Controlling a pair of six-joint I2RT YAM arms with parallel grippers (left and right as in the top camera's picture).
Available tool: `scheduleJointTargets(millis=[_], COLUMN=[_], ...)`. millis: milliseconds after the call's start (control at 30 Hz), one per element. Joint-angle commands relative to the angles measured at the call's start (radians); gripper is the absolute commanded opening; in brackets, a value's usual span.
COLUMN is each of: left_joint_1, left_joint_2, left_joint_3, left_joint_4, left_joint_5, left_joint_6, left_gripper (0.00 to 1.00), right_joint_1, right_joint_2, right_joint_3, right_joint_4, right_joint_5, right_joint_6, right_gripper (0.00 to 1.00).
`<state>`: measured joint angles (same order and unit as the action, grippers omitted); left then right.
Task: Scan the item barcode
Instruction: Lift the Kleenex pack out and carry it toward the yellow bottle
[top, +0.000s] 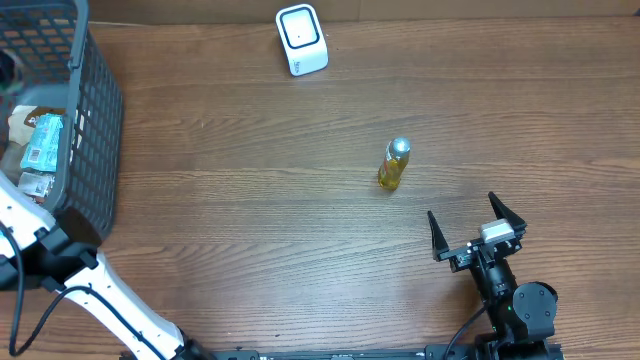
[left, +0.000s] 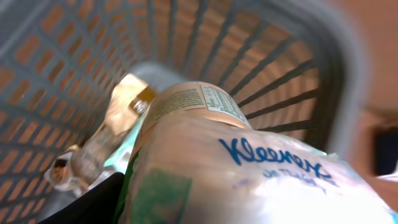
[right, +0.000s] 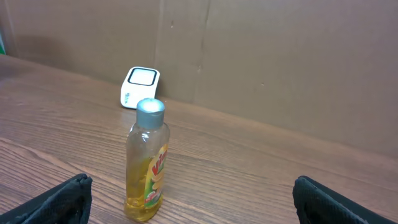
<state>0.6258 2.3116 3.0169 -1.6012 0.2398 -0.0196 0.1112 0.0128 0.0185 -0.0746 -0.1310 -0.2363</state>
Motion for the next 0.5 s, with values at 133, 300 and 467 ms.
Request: scheduleJointTargets(millis=[133,300,467], left_joint_1=[-0.082,-0.214,-0.373], left_joint_2=[-0.192,-0.288,-0.319], left_joint_3=[0.093,0.093,0.093], left_joint_4=[-0.013,-0.064,-0.088], left_joint_5=[0.084,0.083,0.074], left_joint_6=[-0.074,-0.073,-0.071], left_gripper=[0.53,0.53,0.52], right_joint_1=[-0.001,-0.001,-0.002], right_joint_2=[-0.010,-0.010,-0.010], right_joint_3=[-0.011,-0.011,-0.011], right_joint_4=[0.005,0.005,0.005], right_joint_5=[-0.002,-0.002,-0.002], right_joint_6=[0.000,0.000,0.000], right_gripper=[1.00,1.00,1.00])
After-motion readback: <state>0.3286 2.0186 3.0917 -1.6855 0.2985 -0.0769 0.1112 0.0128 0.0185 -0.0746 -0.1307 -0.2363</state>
